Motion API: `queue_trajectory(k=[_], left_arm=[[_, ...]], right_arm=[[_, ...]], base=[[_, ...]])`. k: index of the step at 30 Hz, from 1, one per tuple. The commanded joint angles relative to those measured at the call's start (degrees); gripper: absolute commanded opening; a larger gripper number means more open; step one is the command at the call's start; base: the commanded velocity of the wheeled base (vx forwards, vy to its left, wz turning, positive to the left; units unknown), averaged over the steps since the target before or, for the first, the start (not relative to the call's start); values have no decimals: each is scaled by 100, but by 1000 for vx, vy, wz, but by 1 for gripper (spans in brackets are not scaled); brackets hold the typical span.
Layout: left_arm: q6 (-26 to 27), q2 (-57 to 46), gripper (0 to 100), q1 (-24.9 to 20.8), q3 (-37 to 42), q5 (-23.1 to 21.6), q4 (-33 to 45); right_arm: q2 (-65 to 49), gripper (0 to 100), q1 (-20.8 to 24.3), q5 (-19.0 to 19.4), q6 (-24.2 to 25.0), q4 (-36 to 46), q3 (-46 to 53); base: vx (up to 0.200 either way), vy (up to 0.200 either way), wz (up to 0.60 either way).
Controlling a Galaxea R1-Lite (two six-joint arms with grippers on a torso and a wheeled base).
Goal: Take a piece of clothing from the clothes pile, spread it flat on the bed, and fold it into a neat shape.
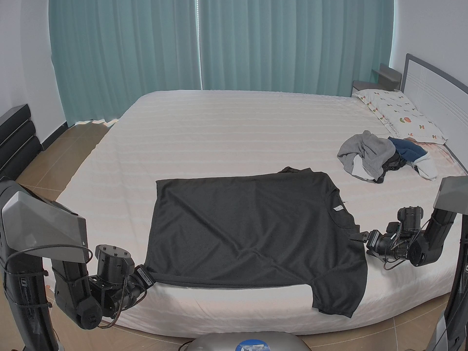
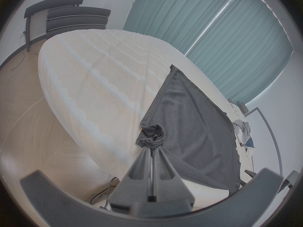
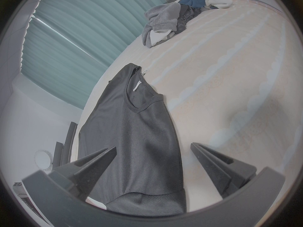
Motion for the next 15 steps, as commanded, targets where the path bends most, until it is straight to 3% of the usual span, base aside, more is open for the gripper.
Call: queue_trajectory(k=[1,8,15], left_arm=[[-7,47,0,-5,-3,2,-4],[2,47,0,-5,-3,2,-4],[-7,82,0,-5,-47,-7,-4]], right_arm=[[160,0,68,-1,-3,-11,-93],[239,0,85,-1,58,-152,-278],[512,0,85,-28,392,-1198,-365]], base=[[0,0,0],[0,0,0],[0,0,0]])
